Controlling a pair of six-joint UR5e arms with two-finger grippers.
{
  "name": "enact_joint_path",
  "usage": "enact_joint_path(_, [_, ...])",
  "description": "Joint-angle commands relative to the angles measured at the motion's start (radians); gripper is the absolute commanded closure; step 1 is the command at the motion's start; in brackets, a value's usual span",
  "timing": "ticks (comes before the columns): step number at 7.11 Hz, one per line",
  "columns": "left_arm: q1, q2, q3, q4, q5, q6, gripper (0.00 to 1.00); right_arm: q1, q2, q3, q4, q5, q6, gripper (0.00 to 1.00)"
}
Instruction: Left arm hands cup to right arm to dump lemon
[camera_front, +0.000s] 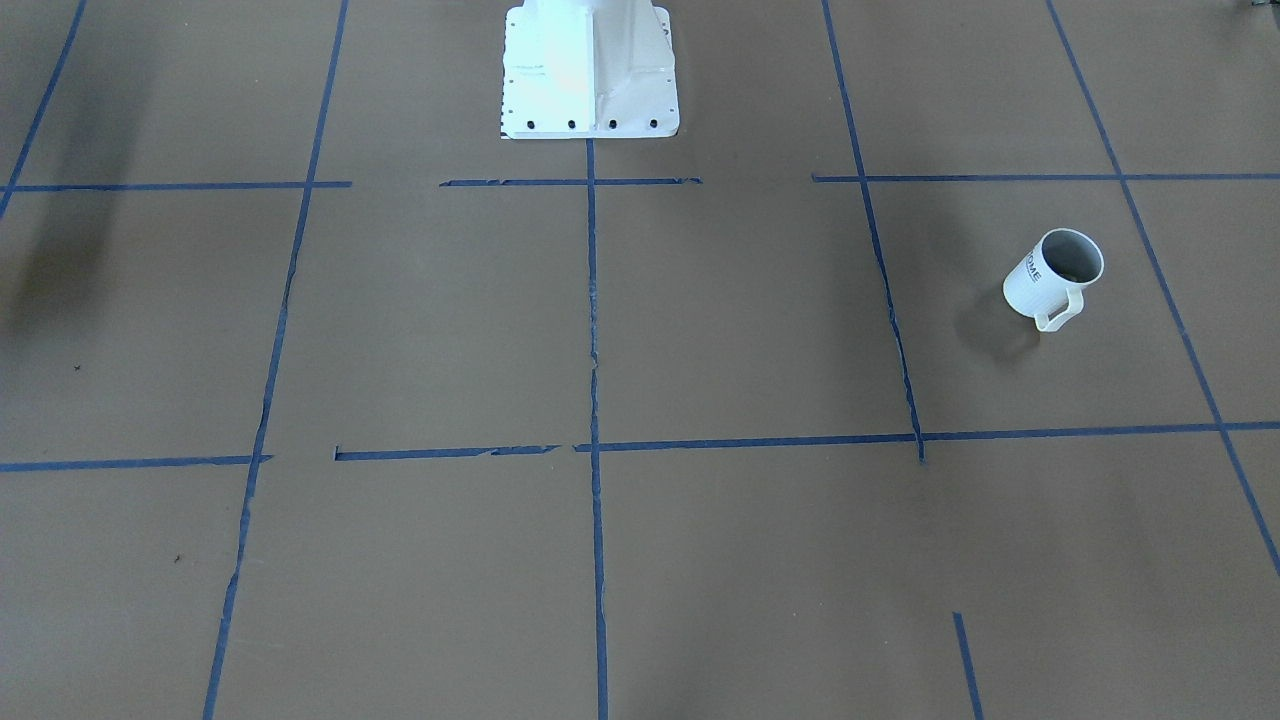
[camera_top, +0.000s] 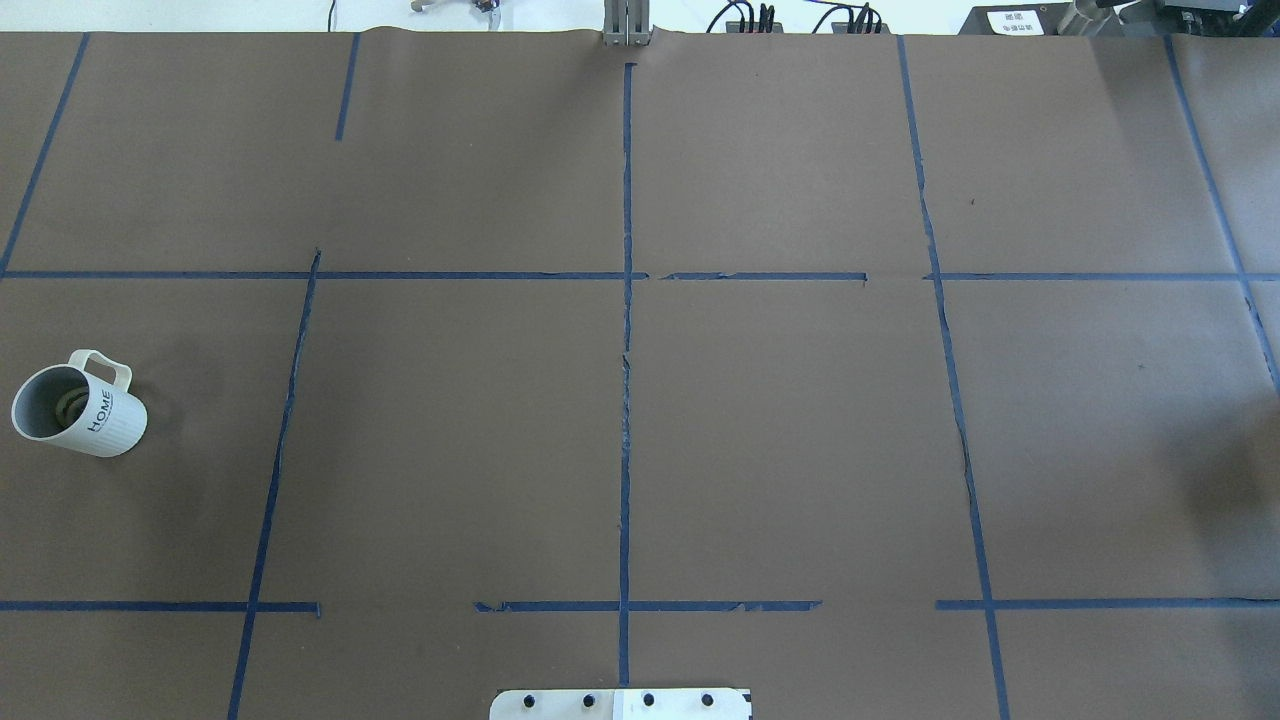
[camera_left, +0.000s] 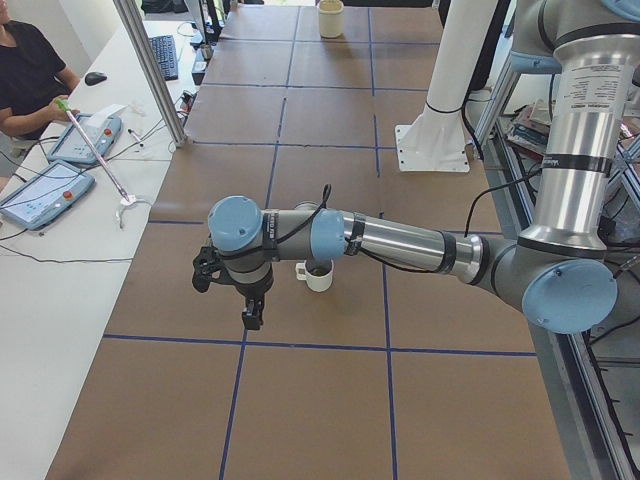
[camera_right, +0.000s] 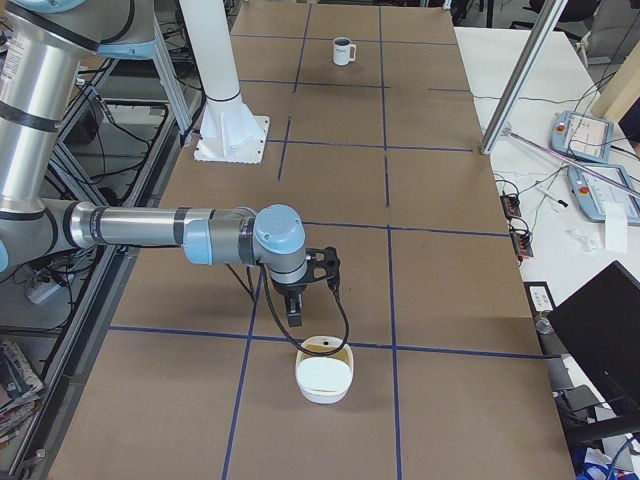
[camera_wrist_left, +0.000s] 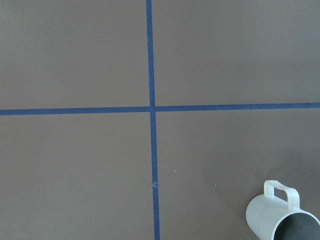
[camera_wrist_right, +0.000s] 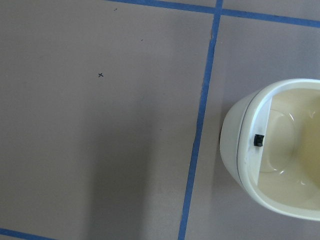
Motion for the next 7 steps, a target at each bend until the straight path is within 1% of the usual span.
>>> enact_joint_path(1, [0.008,0.055,-0.093,0.005,-0.001,-0.007,0.00,0.013,0.007,0.009,-0.009,-0.008,-0.026,0.00])
enact_joint_path(2, [0.082,0.074,-0.123,0.020,0.005,-0.018,0.00,0.011,0.005,0.005,-0.009,-0.008,-0.026,0.00])
enact_joint_path(3, [0.130,0.094,-0.120,0.015,0.004,-0.067,0.00,0.011,0.007,-0.001,-0.007,-0.006,-0.018,0.00])
enact_joint_path(4, [0.138,0.100,-0.136,0.022,0.001,-0.072,0.00,0.010,0.005,-0.012,-0.004,-0.006,-0.020,0.00])
enact_joint_path(5, [0.137,0.103,-0.118,0.018,-0.004,-0.070,0.00,0.010,0.009,-0.056,0.003,0.000,-0.025,0.00])
enact_joint_path(6, [0.137,0.105,-0.105,0.010,-0.004,-0.063,0.00,0.010,0.012,-0.051,0.017,0.000,-0.035,0.00])
enact_joint_path(7, [0.137,0.129,-0.120,0.010,-0.006,-0.064,0.00,0.010,0.009,-0.055,0.080,0.000,-0.032,0.00])
